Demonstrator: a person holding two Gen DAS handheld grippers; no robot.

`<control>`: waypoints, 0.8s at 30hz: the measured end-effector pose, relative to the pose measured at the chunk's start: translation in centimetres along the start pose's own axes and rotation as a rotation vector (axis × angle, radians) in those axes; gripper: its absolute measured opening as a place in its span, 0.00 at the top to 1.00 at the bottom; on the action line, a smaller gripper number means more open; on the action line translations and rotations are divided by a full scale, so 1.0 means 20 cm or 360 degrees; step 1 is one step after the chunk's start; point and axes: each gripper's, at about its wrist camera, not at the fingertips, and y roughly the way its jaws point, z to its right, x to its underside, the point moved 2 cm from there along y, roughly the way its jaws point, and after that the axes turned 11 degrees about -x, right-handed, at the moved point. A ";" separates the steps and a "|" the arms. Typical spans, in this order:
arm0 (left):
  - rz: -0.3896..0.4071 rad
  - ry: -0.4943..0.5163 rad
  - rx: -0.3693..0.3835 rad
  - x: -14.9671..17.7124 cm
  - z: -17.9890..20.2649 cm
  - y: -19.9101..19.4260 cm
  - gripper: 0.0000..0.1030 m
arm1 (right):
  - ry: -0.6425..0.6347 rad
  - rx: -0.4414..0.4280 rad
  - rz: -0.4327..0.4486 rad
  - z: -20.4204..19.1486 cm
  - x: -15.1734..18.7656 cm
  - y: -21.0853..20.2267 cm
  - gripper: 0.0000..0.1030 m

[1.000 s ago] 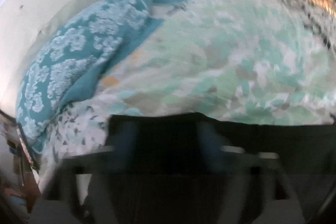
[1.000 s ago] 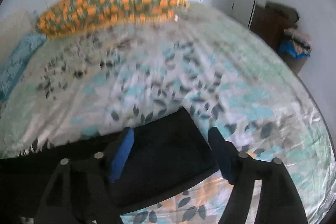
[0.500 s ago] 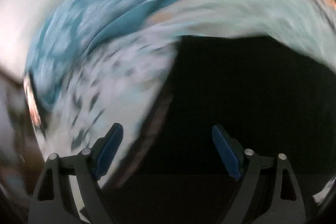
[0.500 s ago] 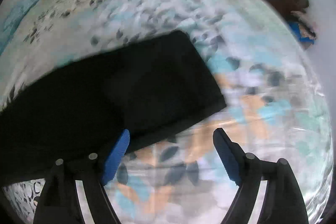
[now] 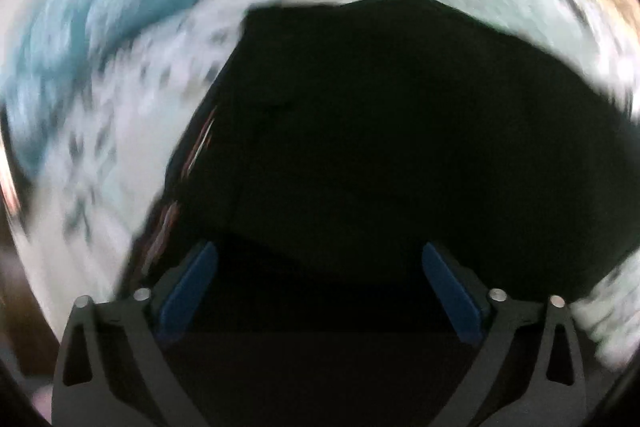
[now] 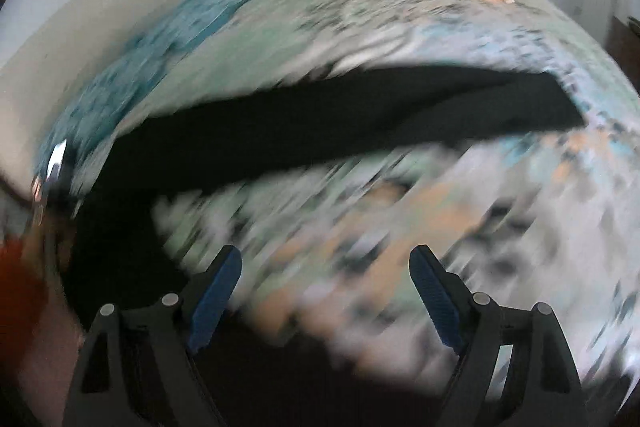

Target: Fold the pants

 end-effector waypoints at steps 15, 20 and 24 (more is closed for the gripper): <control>0.0328 0.0717 0.0216 0.91 0.50 -0.40 0.00 | -0.0183 0.0145 -0.0211 -0.31 0.53 0.24 0.15; 0.0298 0.0679 0.0315 0.88 0.48 -0.36 0.00 | -0.0205 0.0195 -0.0206 -0.30 0.57 0.27 0.00; 0.0349 0.0698 0.0312 0.91 0.49 -0.37 0.00 | -0.0184 0.0182 -0.0162 -0.29 0.58 0.27 0.00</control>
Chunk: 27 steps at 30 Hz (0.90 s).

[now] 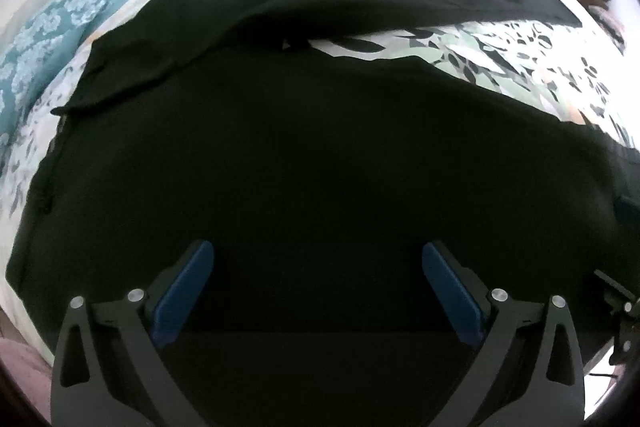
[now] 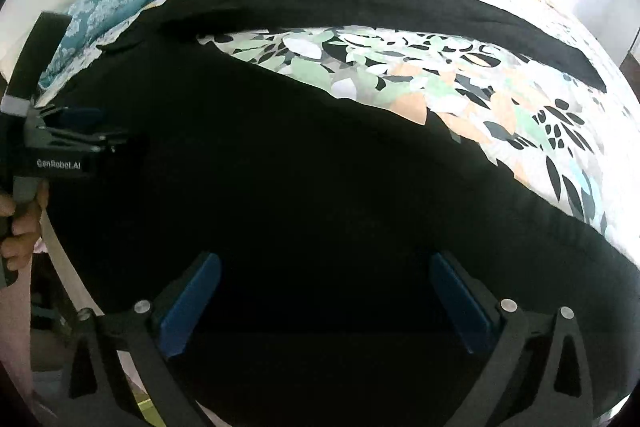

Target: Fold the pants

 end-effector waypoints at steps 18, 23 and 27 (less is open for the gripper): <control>0.0008 0.0034 -0.0012 0.01 0.00 0.01 0.00 | 0.0353 0.0254 -0.0003 0.37 0.09 -0.26 0.00; 0.0014 0.0041 -0.0023 0.01 0.00 0.01 0.00 | 0.0943 0.0469 0.0133 0.92 0.32 -0.52 0.00; 0.0026 0.0040 -0.0028 0.02 0.00 0.01 0.01 | 0.1491 0.0755 0.0244 1.45 0.61 -0.76 0.00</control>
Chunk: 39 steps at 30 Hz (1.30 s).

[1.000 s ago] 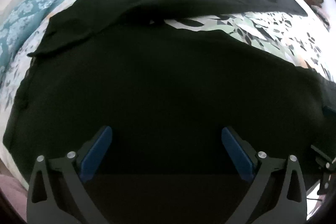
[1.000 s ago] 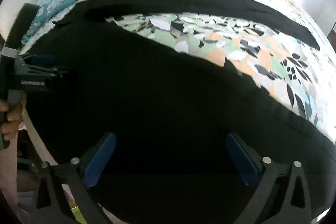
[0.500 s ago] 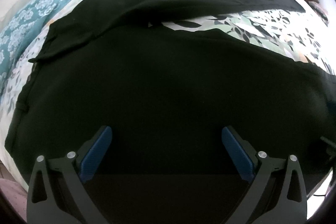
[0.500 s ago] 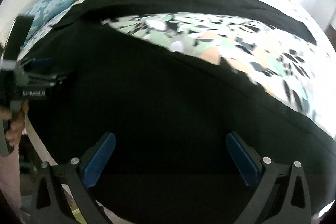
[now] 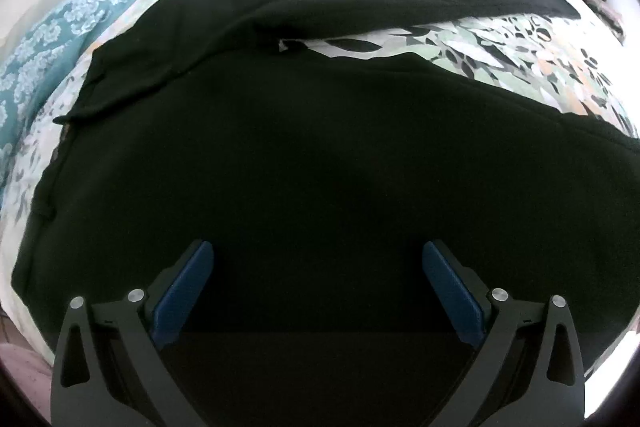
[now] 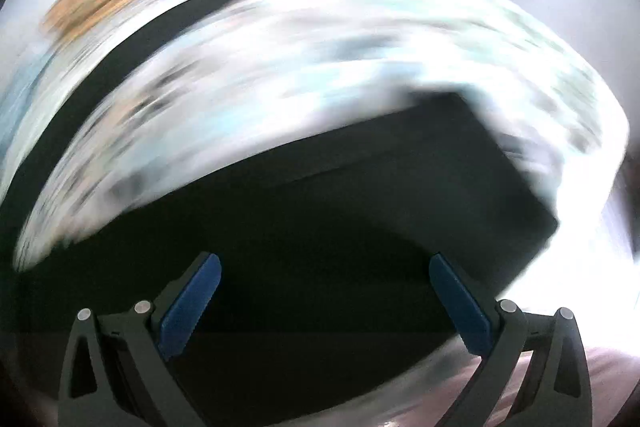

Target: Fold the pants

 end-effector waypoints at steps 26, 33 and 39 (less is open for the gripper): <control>-0.0024 -0.0504 -0.0176 -0.61 -0.69 0.14 0.01 | -0.1204 -0.0522 -0.0133 -1.23 0.66 0.04 0.00; -0.0300 -0.0531 -0.0553 -0.77 -0.90 0.61 0.00 | -0.1211 -0.0520 -0.0099 -1.23 0.64 0.06 0.00; -0.0332 -0.0982 -0.0380 -0.63 -1.14 0.57 0.01 | -0.1248 -0.0450 -0.0230 -1.28 0.58 0.03 0.00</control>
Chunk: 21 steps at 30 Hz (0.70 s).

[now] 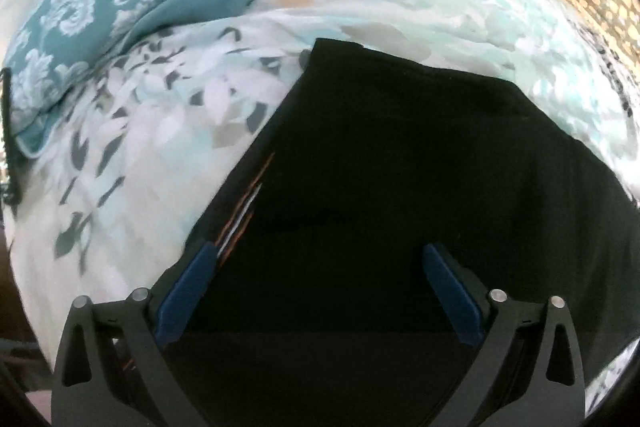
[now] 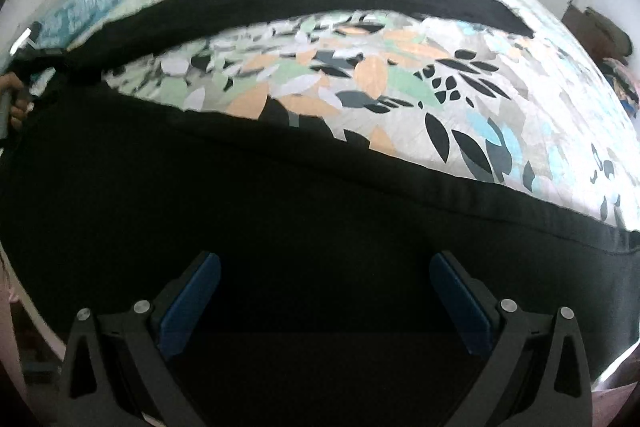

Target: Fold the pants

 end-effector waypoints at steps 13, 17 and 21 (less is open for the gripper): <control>0.0428 0.0384 0.0042 0.20 0.40 -0.08 0.01 | 0.0426 -0.1282 0.0179 -0.09 -1.27 0.24 0.00; 0.0426 0.0306 0.0142 0.20 0.34 -0.06 0.00 | 0.0584 -0.1462 -0.0106 -0.24 -1.37 0.65 0.00; 0.0459 0.0308 0.0134 0.20 0.36 -0.05 0.00 | 0.0567 -0.1345 -0.0209 -0.04 -1.45 0.84 0.13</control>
